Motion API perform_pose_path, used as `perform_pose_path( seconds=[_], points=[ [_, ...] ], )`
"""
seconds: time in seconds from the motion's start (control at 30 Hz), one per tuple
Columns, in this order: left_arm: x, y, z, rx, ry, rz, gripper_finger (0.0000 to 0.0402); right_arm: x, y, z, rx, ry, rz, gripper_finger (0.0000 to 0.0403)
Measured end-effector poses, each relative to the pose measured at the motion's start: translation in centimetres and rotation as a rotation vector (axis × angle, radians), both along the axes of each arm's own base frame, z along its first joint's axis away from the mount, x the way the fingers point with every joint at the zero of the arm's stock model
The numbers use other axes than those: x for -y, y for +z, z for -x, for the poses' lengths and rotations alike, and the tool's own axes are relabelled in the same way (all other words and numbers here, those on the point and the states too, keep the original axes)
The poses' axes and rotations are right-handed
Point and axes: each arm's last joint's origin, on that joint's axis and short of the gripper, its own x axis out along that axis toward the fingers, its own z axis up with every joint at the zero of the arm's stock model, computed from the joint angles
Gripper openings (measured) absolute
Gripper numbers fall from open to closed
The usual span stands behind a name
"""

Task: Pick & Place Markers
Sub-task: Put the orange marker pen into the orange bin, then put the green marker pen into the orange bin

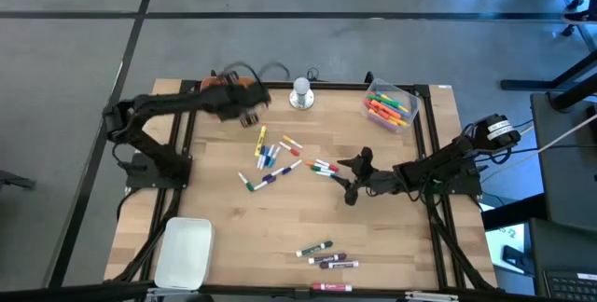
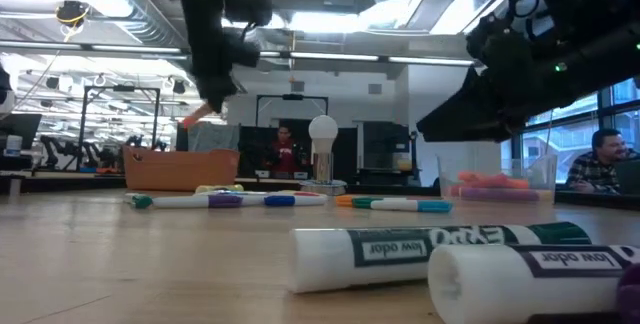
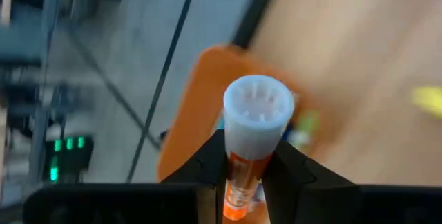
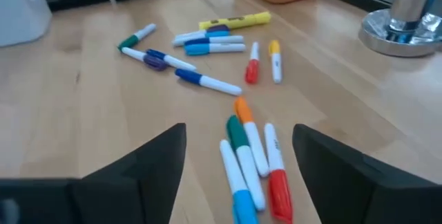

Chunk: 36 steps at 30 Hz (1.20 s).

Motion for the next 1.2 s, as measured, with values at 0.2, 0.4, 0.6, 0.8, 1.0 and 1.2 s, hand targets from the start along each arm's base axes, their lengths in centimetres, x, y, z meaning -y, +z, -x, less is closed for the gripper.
perform_pose_path(
  seconds=[0.2,0.4,0.6,0.8,1.0,1.2],
  points=[
    [-5.8,-0.7,3.3,-0.033,0.164,0.041,0.0056,-0.1,0.2,-0.1,0.031,0.007,-0.029,0.0253],
    [-7.8,-2.4,4.4,-0.009,0.169,0.223,0.0103,-0.2,0.4,-0.2,0.024,0.023,-0.006,0.0253],
    [-7.6,-3.5,3.8,0.002,0.120,0.330,0.0135,-0.3,0.3,-0.3,0.019,0.070,-0.027,0.0253],
    [-6.0,-3.5,2.4,0.050,0.078,0.374,0.0137,-0.5,0.3,-0.3,0.013,0.132,-0.063,0.0253],
    [-0.3,-2.9,-1.1,0.225,-0.011,0.535,0.0135,-0.5,0.3,-0.3,0.014,0.138,-0.072,0.0253],
    [14.0,-4.7,-7.4,0.467,-0.445,0.762,0.0122,-0.5,0.2,-0.3,0.020,0.119,-0.122,0.0253]
  ],
)
